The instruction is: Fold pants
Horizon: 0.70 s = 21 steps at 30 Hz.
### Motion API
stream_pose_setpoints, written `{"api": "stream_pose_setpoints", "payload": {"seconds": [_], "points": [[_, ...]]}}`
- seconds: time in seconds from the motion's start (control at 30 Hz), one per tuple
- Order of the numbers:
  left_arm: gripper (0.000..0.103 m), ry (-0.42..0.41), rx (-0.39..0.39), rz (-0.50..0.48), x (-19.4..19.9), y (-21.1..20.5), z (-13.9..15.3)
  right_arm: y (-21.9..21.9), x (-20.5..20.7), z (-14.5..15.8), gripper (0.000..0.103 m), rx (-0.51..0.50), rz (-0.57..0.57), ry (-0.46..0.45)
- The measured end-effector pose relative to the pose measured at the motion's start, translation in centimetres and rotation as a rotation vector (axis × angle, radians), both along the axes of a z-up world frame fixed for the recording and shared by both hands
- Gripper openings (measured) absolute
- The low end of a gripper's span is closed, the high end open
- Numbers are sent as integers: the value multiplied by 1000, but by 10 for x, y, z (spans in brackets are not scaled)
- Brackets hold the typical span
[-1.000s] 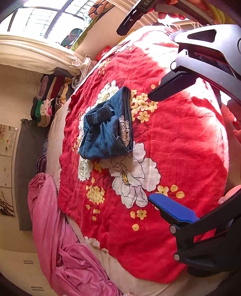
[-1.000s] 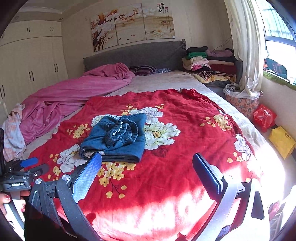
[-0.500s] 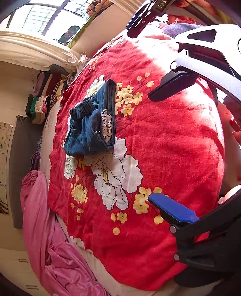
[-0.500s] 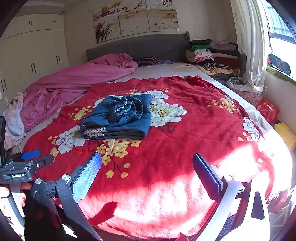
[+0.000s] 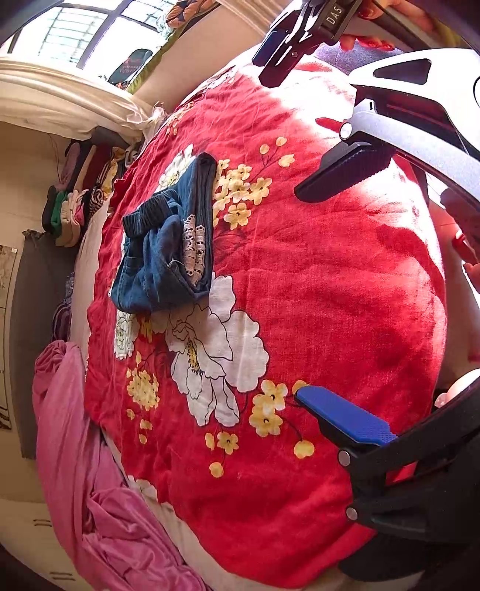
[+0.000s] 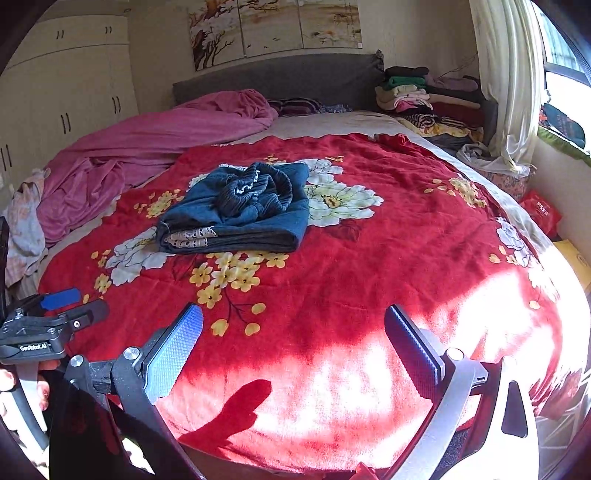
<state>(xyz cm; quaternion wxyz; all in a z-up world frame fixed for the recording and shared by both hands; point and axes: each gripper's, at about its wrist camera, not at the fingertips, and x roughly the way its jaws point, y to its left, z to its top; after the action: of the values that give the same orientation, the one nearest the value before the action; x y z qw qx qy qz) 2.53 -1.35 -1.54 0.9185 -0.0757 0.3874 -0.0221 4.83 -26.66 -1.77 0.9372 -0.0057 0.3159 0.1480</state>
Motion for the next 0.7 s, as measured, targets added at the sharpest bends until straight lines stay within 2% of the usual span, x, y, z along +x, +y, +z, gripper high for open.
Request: {"api": "stream_pose_setpoints", "payload": {"seconds": [0.7], "points": [[93, 11, 5, 12, 0, 2, 1, 3, -1, 1, 98, -2, -7, 3]]}}
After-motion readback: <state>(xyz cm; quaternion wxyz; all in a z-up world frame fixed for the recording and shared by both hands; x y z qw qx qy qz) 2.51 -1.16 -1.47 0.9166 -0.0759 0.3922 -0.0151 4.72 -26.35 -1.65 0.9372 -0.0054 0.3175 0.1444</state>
